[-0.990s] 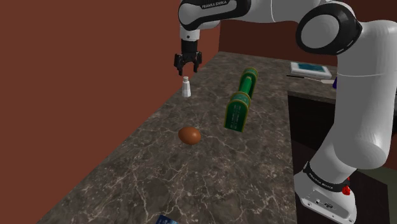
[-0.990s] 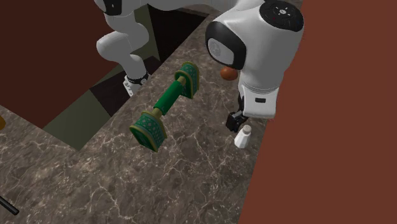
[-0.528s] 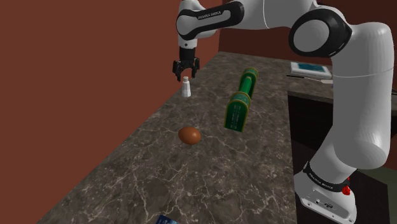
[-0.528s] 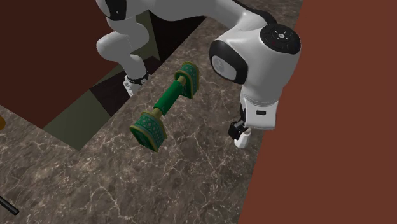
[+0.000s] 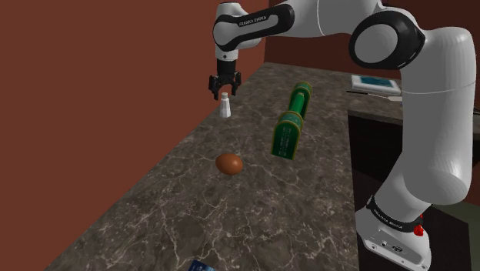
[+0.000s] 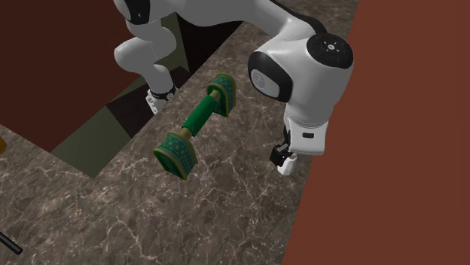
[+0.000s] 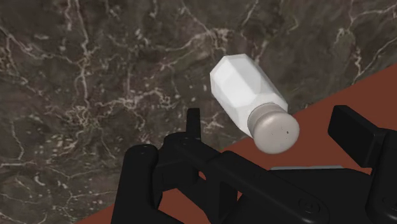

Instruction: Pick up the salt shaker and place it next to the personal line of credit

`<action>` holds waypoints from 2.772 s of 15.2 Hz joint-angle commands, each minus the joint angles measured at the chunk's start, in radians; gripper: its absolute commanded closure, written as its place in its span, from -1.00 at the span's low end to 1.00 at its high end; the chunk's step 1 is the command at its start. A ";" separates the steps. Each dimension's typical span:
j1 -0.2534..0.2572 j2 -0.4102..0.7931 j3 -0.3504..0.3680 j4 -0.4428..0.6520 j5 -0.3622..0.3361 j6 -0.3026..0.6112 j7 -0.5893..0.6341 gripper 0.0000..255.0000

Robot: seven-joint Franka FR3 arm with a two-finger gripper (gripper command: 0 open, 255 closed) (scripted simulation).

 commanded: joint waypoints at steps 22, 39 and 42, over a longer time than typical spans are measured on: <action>-0.001 0.000 0.000 0.162 -0.003 -0.161 0.011 1.00; 0.158 -0.399 0.096 -0.288 -0.016 -0.093 0.265 1.00; 0.188 -0.453 0.125 -0.337 -0.013 -0.095 0.323 1.00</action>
